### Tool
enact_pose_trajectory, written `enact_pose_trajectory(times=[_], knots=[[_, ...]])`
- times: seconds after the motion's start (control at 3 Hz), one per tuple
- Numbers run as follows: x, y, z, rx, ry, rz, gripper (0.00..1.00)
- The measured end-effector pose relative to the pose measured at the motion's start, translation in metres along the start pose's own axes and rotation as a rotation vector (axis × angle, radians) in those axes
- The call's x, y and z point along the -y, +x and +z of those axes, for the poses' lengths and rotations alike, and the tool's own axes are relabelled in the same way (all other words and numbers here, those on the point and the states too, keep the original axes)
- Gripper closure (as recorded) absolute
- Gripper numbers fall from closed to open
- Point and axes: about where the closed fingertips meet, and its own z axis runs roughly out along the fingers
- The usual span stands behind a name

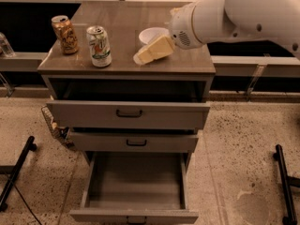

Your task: Place 7up can into bottom drawer

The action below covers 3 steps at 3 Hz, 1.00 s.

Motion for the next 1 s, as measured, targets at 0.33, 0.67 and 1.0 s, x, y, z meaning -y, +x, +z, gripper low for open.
enact_pose_trajectory(times=[0.33,0.67,1.0], knots=[[0.011,-0.017,0.000,0.055,0.052,0.001,0.00],[0.008,-0.019,0.000,0.059,0.052,-0.006,0.00],[0.003,-0.025,0.012,0.109,0.059,0.004,0.00]])
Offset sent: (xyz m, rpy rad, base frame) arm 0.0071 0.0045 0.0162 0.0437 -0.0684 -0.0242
